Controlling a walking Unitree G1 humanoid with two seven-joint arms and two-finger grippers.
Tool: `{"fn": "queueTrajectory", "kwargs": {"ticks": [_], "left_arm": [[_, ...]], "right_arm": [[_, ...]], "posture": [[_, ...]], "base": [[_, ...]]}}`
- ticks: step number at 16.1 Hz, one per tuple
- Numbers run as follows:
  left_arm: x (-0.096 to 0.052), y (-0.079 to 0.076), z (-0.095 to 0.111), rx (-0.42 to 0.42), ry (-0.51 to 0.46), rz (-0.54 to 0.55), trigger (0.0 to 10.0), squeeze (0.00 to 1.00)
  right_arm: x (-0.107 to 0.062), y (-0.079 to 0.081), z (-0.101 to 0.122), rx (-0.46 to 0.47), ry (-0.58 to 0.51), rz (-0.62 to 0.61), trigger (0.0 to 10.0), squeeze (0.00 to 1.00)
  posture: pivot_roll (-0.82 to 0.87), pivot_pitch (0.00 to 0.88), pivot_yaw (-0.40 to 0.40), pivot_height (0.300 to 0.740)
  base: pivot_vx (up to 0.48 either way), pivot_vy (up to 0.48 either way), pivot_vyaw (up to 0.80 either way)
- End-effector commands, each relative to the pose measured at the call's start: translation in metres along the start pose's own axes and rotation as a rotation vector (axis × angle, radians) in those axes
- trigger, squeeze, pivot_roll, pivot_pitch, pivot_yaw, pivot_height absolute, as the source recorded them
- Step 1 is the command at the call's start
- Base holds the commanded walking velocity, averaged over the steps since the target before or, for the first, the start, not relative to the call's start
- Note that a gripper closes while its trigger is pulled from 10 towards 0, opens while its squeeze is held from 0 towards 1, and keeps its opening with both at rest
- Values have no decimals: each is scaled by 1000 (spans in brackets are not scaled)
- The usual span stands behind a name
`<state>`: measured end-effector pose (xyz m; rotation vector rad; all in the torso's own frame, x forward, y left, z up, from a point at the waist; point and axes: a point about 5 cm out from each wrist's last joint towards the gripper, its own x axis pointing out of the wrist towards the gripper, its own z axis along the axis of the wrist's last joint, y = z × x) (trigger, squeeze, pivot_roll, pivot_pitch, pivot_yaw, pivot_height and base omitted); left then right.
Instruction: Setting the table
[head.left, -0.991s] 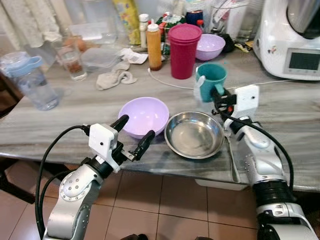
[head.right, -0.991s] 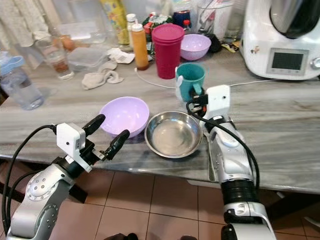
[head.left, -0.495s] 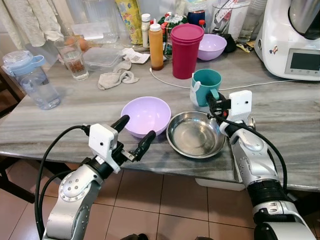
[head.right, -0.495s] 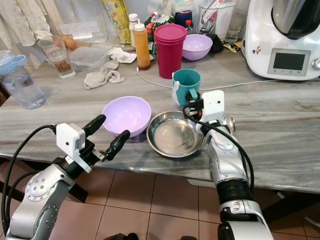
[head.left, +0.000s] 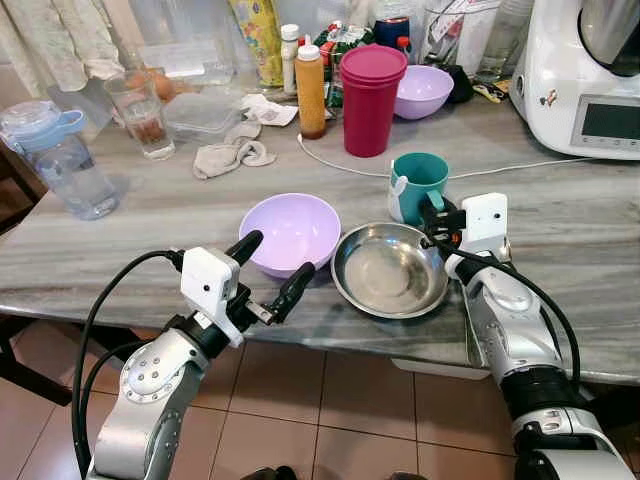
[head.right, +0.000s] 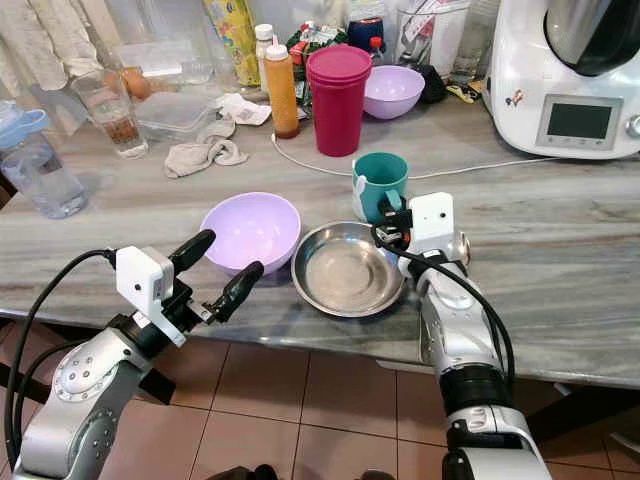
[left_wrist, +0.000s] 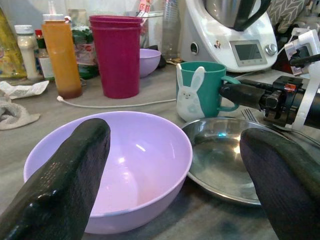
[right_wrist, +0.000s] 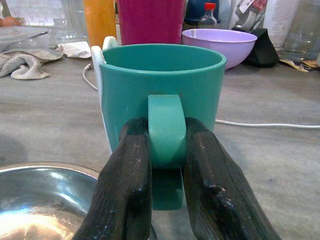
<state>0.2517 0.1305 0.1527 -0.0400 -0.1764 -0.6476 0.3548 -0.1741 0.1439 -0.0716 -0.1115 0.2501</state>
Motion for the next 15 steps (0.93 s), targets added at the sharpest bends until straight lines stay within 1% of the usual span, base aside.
{"fn": "queueTrajectory", "kwargs": {"ticks": [1,12,13,14,15], "left_arm": [[-1,-1,3,5,-3,-15,10000,0],[-1,-1,3,5,-3,-15,10000,0],[3,1,2,5,-1,-28,10000,0],[7,4,1,6,-1,-43,10000,0],[8,5,2,7,0,-47,10000,0]], "right_arm": [[0,0,-1,-4,-3,-2,10000,31],[0,0,-1,-4,-3,-2,10000,31],[-2,3,-4,-14,-5,-1,10000,1000],[-2,7,-6,-27,-10,1,10000,1000],[-3,8,-6,-27,-12,2,10000,1000]], "posture": [[-191,120,67,740],[-191,120,67,740],[-204,79,71,740],[-204,78,74,740],[-204,78,76,740]], "base": [[0,0,0],[0,0,0],[0,0,0],[0,0,0],[0,0,0]]}}
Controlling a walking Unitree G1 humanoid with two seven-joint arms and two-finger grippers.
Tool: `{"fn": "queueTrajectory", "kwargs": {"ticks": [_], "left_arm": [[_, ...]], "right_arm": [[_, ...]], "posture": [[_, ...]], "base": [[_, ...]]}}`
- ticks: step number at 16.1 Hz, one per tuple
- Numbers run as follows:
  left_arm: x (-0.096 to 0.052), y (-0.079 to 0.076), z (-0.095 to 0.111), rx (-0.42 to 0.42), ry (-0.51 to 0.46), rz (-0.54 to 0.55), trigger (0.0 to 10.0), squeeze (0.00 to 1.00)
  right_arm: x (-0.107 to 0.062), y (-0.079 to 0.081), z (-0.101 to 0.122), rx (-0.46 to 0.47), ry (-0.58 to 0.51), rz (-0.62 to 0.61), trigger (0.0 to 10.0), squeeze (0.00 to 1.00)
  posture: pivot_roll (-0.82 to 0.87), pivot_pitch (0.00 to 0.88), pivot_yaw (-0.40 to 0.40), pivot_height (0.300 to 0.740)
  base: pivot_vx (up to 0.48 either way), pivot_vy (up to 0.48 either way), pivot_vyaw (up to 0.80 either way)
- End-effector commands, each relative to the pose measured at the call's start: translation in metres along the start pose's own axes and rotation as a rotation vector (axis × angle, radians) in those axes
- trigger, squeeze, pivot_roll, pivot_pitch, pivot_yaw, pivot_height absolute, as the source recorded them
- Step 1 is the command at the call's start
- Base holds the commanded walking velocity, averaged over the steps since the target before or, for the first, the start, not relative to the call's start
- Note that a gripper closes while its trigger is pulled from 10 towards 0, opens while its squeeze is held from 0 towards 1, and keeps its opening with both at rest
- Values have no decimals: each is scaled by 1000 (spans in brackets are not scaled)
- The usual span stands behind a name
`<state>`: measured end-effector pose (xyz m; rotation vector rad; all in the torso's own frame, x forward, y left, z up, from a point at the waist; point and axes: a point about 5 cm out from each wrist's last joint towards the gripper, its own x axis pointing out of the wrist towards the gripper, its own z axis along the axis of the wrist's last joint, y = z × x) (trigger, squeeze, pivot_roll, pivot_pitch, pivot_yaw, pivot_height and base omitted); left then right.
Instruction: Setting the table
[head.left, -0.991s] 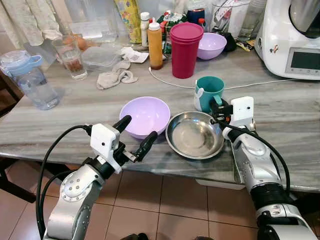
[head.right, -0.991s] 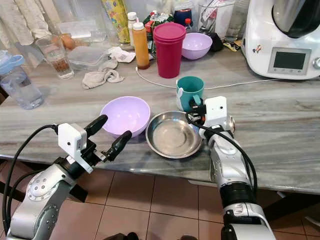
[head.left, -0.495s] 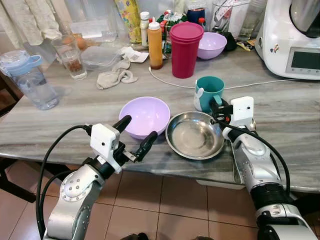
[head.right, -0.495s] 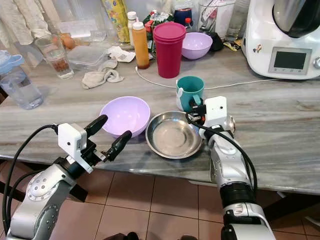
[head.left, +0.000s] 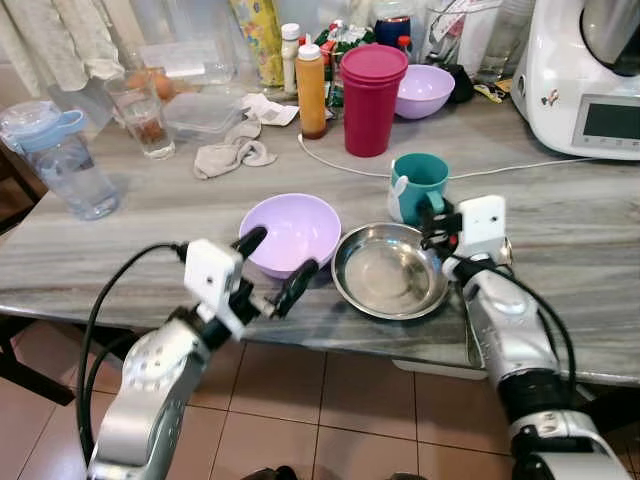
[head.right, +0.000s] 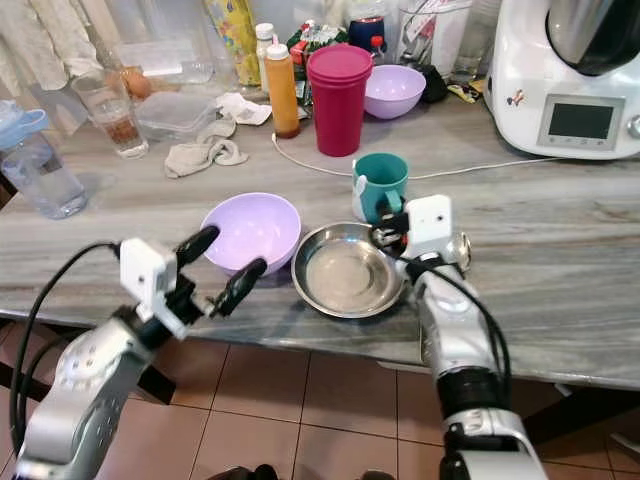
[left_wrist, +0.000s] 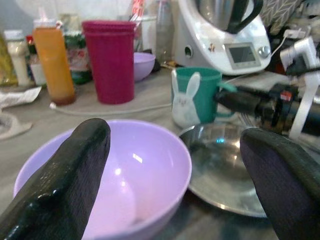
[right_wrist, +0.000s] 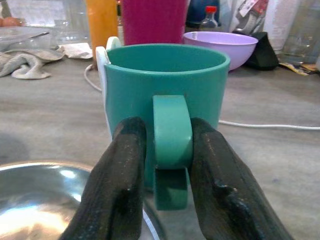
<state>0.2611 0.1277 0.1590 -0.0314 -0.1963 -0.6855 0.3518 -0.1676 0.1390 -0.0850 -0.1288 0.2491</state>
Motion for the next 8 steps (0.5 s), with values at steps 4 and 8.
{"fn": "queueTrajectory", "kwargs": {"ticks": [4,8], "left_arm": [[-1,2,-3,-3,14,-8,10000,0],[0,3,-3,-6,7,-8,10000,0]], "right_arm": [[-1,1,-1,-23,-2,2,10000,1000],[-3,1,0,-58,-18,-9,10000,1000]], "posture": [[-203,80,77,740],[-204,85,73,740]], "base": [[0,0,0],[0,0,0]]}}
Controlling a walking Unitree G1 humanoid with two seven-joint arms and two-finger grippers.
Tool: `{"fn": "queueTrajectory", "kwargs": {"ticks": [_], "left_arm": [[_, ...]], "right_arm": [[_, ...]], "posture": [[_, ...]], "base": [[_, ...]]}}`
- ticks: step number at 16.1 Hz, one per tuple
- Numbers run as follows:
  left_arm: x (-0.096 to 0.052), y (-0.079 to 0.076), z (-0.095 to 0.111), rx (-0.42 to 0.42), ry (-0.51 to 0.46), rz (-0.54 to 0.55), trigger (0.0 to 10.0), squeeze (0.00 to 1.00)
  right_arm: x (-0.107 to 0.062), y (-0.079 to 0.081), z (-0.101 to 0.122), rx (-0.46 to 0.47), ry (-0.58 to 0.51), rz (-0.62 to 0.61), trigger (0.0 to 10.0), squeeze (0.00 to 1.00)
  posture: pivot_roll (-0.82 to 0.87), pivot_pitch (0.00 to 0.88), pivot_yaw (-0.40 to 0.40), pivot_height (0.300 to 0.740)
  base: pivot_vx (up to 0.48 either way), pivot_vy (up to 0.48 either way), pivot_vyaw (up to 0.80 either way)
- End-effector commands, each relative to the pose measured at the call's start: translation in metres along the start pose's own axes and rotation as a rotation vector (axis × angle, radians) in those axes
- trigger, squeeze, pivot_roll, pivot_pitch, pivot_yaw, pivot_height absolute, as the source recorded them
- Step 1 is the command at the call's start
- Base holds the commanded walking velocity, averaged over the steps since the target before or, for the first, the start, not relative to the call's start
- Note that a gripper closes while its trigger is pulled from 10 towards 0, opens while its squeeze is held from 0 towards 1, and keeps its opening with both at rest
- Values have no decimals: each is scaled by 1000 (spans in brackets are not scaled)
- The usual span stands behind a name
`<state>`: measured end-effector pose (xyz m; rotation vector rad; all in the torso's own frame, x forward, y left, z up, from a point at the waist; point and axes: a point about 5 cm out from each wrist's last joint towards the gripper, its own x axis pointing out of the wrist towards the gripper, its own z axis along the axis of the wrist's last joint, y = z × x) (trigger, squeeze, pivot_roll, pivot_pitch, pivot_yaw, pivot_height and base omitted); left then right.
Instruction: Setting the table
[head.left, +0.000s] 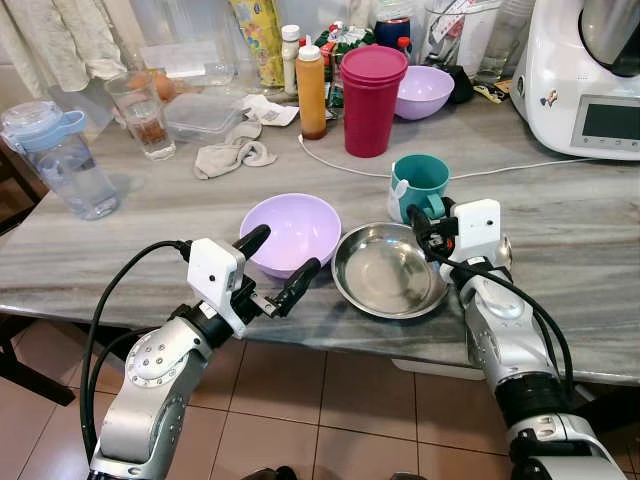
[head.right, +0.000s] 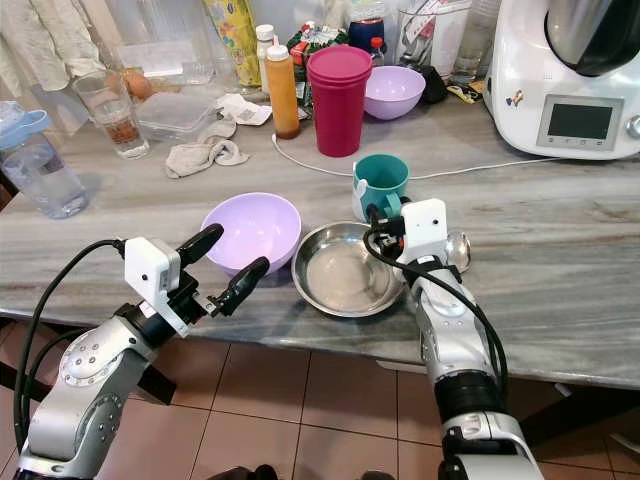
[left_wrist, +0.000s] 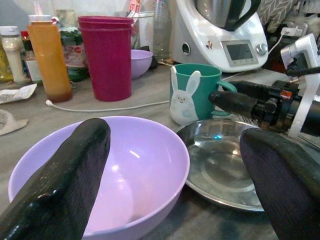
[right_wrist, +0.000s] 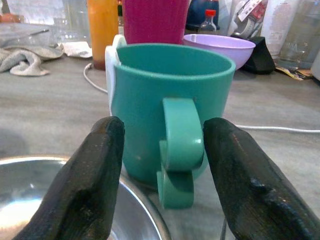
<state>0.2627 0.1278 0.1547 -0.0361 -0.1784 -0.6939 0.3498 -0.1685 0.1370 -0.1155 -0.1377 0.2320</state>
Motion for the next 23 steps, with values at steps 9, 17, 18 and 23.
{"fn": "queueTrajectory", "kwargs": {"ticks": [9,17,18,23], "left_arm": [[4,11,10,8,-76,114,10000,0],[12,31,3,118,-23,408,10000,0],[12,31,2,122,-21,414,10000,0],[12,35,1,163,-19,507,10000,0]], "right_arm": [[-19,-1,49,-65,-204,-105,10000,1000],[-31,20,70,-104,-246,-84,10000,67],[-31,21,70,-104,-245,-82,10000,67],[-29,26,73,-103,-237,-60,10000,39]], "posture": [[-211,85,67,740],[-223,74,62,740],[-223,73,61,740],[-199,63,51,740]], "base": [[0,0,0],[0,0,602],[0,0,800],[0,0,800]]}}
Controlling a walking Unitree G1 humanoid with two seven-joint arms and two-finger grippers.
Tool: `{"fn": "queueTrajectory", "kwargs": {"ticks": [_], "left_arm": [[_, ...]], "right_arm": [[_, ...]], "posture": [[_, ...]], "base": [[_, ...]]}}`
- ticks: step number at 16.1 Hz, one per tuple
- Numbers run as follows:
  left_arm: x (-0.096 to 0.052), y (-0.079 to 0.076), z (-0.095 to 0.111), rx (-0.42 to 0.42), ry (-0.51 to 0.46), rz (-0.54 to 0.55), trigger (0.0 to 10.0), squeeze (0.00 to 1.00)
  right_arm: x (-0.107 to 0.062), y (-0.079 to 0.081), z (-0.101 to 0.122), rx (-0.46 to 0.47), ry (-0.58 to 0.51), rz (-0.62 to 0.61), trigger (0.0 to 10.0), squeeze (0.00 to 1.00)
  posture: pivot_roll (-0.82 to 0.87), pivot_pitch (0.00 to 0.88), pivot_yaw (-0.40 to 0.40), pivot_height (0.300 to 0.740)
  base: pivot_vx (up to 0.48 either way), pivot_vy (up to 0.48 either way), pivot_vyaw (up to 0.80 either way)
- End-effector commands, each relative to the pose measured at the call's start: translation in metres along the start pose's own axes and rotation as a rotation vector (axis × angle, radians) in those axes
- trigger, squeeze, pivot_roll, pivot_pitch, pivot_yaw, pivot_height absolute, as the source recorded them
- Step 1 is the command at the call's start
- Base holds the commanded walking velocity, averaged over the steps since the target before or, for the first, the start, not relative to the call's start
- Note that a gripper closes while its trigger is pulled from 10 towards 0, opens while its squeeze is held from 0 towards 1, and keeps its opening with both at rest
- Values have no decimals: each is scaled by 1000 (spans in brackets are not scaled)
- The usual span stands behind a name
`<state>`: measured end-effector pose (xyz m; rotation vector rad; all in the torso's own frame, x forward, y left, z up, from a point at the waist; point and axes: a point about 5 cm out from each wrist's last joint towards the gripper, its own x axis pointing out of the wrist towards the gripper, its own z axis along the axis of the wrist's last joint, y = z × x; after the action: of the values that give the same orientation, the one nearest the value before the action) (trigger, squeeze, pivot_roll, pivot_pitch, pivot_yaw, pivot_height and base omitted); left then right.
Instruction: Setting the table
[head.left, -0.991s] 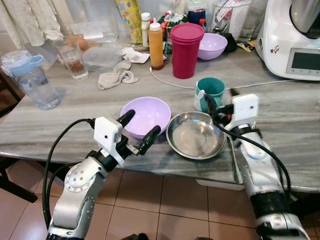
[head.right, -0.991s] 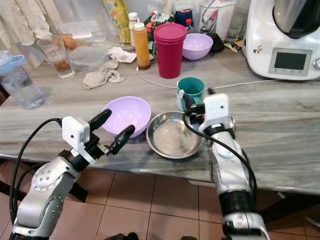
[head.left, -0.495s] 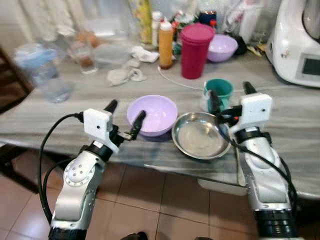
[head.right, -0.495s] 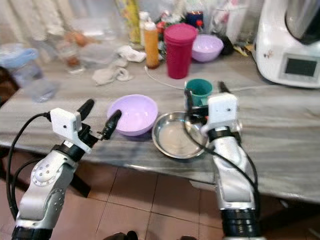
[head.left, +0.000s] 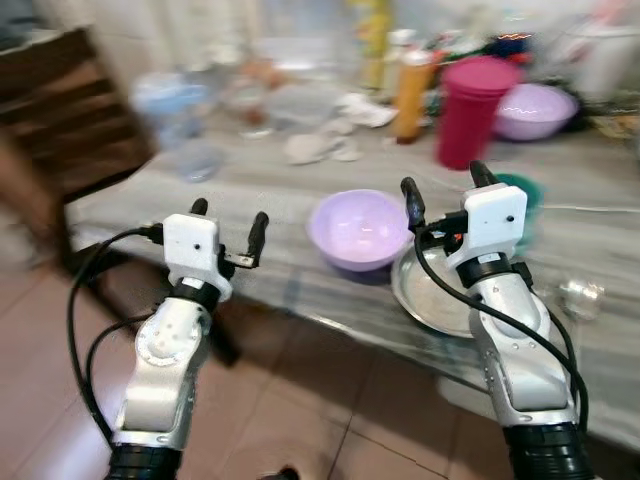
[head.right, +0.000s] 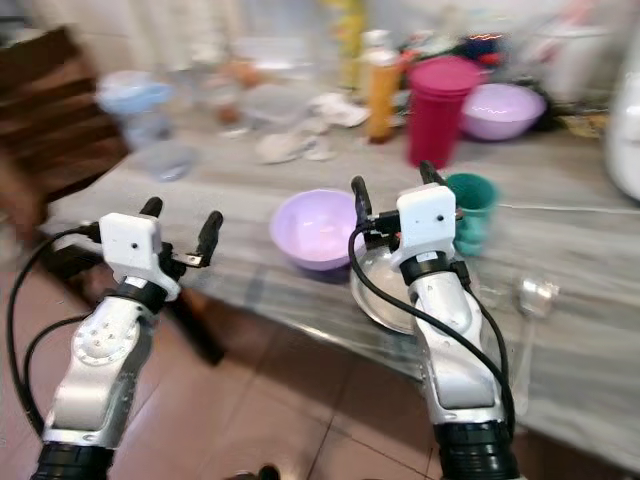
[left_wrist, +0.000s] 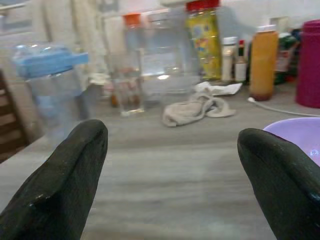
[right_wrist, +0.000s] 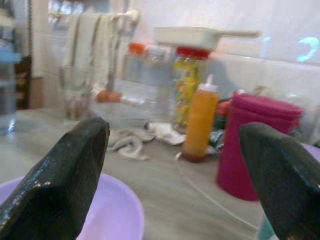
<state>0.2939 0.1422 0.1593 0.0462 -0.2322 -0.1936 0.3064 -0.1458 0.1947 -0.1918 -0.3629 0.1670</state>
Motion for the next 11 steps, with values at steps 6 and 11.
{"fn": "queueTrajectory", "kwargs": {"ticks": [6,11], "left_arm": [[0,11,1,52,-4,82,10000,0],[0,10,-2,53,6,103,10000,0]], "right_arm": [[6,8,9,15,-32,33,10000,39],[4,12,8,22,-26,46,10000,35]], "posture": [[-175,53,44,740],[-180,58,45,740]], "base": [[0,0,800],[0,0,800]]}}
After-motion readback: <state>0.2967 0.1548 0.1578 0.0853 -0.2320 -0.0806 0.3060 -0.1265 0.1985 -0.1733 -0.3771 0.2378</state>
